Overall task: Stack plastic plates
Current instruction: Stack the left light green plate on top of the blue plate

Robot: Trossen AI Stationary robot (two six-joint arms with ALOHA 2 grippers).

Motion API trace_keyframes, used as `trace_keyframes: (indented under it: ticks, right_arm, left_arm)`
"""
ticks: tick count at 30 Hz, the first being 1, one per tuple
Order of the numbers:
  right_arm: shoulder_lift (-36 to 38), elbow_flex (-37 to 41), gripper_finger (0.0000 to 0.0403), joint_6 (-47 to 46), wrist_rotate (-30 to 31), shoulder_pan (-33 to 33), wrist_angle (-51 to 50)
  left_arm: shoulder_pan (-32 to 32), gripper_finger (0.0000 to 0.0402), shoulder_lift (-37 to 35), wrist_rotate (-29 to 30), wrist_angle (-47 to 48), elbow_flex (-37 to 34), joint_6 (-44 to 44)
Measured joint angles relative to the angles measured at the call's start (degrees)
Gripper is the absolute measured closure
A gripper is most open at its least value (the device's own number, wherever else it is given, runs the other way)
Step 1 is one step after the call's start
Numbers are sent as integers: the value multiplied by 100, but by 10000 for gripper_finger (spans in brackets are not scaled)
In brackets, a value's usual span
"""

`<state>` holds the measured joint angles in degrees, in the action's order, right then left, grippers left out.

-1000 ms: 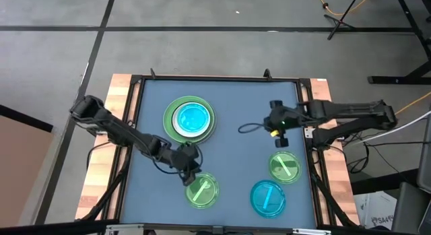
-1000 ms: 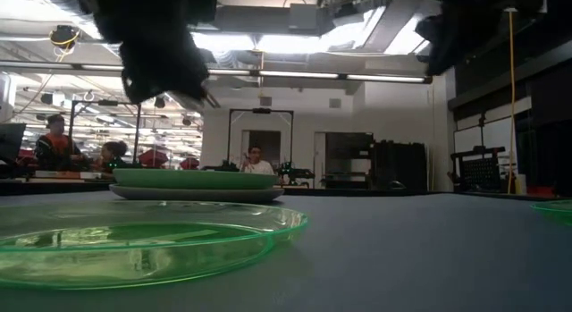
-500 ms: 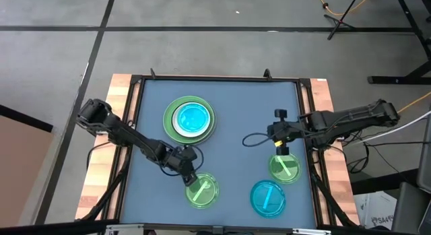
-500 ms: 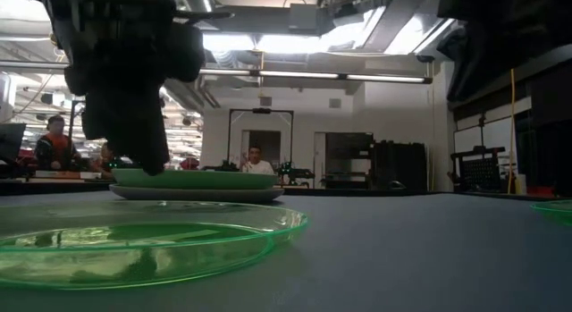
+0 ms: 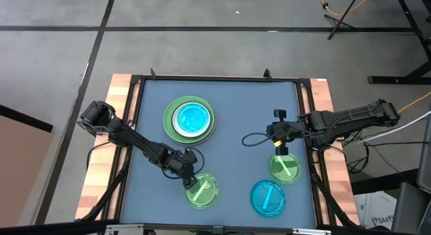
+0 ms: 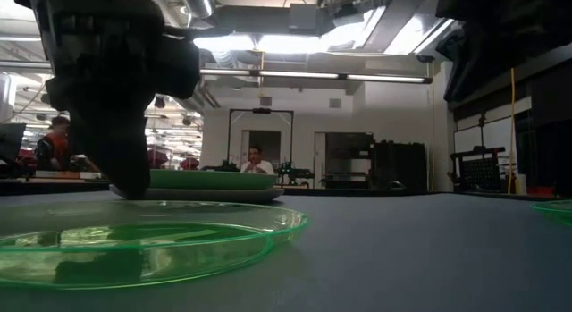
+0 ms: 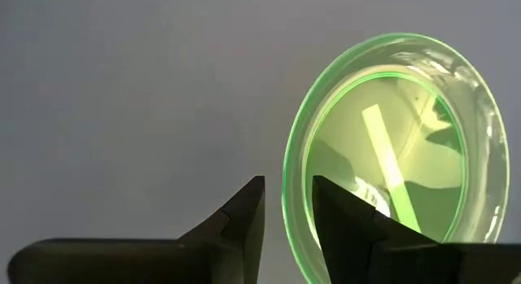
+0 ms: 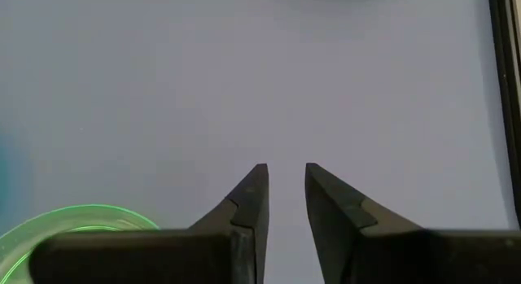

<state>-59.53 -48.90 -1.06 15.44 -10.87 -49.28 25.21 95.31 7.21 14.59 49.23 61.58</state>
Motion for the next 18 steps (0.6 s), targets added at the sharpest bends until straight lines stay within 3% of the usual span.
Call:
trace_keyframes:
  ticks: [10,18]
  right_arm:
    - [-2,0,329,0,0,0,-4]
    - [-4,0,329,1,0,0,-9]
  left_arm:
    - [2,305,17,91,-62,0,0]
    - [31,305,436,-82,-370,2,129]
